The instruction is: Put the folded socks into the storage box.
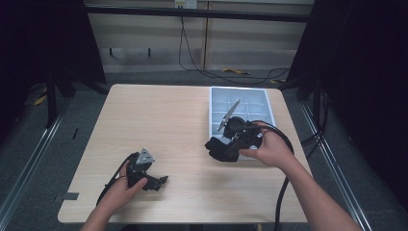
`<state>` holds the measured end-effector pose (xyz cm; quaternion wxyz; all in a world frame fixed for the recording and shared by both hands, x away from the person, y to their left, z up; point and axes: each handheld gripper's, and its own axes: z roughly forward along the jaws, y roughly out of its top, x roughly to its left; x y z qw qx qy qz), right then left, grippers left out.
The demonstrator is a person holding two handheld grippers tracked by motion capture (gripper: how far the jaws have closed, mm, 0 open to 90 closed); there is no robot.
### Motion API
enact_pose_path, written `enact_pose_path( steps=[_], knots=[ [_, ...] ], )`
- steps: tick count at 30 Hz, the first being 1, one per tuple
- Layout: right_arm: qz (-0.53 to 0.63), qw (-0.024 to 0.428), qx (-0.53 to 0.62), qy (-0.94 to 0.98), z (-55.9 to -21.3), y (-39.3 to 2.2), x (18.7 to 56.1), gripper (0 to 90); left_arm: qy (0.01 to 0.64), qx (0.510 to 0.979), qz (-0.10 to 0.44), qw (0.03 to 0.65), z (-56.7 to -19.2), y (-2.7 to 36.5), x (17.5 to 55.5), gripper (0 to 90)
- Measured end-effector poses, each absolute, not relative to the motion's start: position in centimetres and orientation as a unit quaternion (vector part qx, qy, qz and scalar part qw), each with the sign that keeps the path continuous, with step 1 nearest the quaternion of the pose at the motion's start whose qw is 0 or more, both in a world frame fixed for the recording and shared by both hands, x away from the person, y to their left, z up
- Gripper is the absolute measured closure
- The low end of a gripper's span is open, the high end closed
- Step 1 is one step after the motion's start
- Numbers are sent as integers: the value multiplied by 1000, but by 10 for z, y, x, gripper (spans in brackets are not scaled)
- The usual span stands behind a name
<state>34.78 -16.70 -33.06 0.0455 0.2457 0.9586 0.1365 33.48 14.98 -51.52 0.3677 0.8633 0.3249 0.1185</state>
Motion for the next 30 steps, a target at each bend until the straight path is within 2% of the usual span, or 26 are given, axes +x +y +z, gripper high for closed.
enact_pose_path(
  steps=[19, 30],
  knots=[
    [126, 68, 265, 954, -322, -167, 379, 771, 325, 863, 118, 368, -515, 150, 335, 0],
    [119, 76, 273, 952, -329, -164, 393, 771, 325, 863, 118, 368, -515, 150, 335, 0]
  ],
)
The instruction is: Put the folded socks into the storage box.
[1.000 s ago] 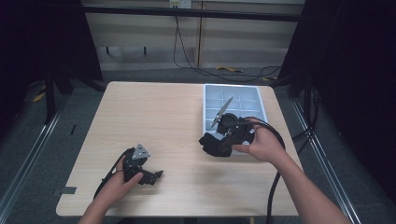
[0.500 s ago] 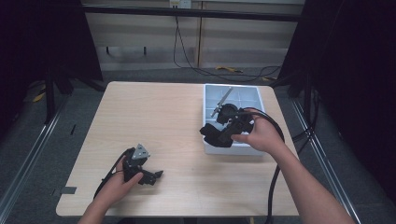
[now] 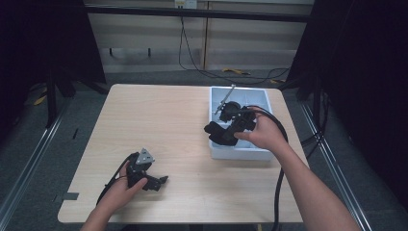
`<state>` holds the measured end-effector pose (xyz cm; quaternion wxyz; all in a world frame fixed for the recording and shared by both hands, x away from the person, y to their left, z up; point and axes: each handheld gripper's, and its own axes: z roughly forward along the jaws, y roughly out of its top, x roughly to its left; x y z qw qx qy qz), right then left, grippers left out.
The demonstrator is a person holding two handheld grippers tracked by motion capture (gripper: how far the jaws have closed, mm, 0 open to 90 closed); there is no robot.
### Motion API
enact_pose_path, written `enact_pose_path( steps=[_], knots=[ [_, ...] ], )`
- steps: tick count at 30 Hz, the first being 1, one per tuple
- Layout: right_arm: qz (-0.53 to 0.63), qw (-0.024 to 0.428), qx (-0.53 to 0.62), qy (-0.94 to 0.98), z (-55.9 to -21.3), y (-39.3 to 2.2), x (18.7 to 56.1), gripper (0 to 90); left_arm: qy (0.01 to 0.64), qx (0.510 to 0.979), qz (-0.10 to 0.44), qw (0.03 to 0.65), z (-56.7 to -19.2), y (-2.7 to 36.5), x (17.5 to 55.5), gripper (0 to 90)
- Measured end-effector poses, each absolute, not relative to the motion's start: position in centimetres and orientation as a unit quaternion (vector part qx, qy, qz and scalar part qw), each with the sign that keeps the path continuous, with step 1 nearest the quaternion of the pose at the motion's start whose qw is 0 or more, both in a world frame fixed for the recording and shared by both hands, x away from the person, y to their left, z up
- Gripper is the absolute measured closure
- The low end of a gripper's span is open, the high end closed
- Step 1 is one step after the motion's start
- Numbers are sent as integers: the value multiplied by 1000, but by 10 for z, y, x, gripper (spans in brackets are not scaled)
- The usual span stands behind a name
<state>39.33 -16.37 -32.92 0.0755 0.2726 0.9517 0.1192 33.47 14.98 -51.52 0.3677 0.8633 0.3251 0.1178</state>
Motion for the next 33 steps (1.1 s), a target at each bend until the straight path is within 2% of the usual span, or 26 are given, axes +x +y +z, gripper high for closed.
enact_pose_path(
  steps=[11, 33],
  knots=[
    [99, 83, 280, 951, -341, -163, 400, 770, 325, 864, 117, 366, -515, 150, 334, 0],
    [87, 49, 307, 947, -371, -172, 421, 764, 325, 864, 117, 367, -515, 150, 334, 0]
  ],
)
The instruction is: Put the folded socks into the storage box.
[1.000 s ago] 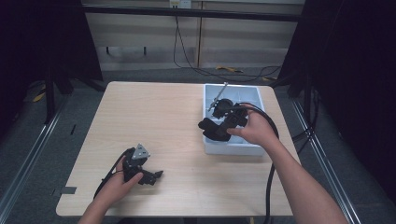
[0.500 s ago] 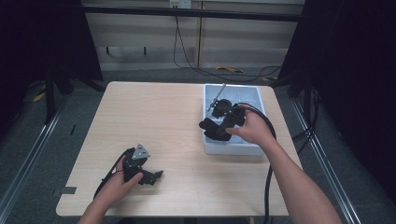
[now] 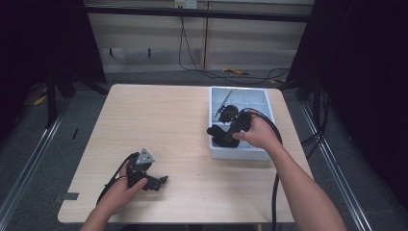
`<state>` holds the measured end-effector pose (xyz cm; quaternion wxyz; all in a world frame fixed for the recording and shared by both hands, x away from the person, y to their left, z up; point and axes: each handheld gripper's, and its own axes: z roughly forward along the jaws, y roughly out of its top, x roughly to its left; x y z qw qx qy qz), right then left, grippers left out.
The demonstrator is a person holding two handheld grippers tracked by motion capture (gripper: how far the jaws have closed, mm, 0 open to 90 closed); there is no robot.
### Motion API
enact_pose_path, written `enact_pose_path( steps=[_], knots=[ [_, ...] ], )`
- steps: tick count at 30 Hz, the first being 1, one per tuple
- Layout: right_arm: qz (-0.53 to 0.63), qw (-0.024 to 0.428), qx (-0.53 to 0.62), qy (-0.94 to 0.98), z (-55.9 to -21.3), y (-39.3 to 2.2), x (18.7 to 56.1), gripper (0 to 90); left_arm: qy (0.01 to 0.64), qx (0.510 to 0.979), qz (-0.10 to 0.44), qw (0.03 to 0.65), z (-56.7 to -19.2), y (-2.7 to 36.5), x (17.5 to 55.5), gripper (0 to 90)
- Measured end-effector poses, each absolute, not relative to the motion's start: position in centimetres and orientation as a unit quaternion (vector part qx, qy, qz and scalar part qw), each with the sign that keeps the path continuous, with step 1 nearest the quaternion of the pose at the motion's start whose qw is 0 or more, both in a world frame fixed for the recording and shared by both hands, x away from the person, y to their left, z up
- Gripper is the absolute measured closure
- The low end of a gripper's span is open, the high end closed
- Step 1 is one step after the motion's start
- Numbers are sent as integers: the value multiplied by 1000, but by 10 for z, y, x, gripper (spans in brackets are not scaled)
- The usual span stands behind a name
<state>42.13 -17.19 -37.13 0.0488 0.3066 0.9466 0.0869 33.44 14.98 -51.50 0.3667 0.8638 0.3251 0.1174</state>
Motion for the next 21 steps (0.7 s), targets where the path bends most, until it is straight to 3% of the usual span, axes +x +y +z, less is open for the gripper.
enact_pose_path(
  steps=[16, 21],
  knots=[
    [85, 28, 309, 947, -388, -168, 425, 756, 325, 864, 118, 367, -515, 150, 335, 0],
    [94, 29, 312, 945, -386, -170, 425, 713, 325, 864, 118, 367, -515, 150, 334, 0]
  ],
)
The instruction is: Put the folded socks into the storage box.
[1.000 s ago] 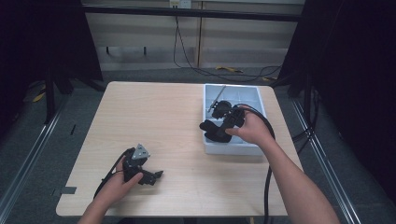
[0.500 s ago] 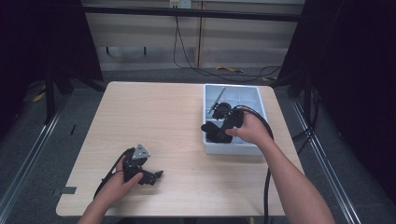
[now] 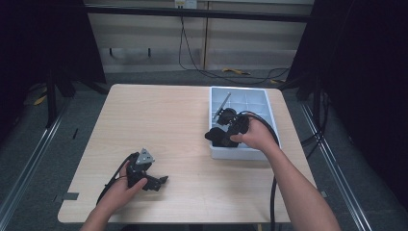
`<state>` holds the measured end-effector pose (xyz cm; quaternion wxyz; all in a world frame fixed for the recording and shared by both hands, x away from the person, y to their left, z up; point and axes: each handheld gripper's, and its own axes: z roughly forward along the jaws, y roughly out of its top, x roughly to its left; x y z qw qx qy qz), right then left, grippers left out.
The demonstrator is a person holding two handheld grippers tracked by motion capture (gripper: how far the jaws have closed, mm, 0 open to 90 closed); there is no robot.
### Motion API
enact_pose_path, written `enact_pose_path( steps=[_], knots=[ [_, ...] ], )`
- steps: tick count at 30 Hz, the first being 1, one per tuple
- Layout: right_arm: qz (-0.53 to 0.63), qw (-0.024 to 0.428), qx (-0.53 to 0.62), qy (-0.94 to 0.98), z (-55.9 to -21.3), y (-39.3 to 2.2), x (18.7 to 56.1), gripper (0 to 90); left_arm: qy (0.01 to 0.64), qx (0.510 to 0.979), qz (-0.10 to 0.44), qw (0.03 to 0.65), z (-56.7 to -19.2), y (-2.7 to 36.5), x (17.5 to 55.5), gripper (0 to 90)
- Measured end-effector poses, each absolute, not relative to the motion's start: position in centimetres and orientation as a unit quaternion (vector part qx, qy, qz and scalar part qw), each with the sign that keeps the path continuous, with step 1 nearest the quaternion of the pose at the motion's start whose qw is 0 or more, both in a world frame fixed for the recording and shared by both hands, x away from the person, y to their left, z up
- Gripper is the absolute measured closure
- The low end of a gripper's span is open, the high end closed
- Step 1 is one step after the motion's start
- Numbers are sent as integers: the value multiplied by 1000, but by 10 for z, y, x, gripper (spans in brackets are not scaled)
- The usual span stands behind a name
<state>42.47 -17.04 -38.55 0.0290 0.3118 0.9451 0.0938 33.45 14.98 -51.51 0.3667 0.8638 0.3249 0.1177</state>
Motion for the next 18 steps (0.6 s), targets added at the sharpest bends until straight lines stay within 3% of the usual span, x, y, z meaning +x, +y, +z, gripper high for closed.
enact_pose_path(
  steps=[11, 18],
  knots=[
    [108, 23, 317, 942, -366, -177, 422, 577, 325, 864, 117, 367, -515, 150, 334, 0],
    [114, 22, 329, 937, -355, -181, 422, 576, 325, 865, 116, 365, -515, 150, 334, 0]
  ],
)
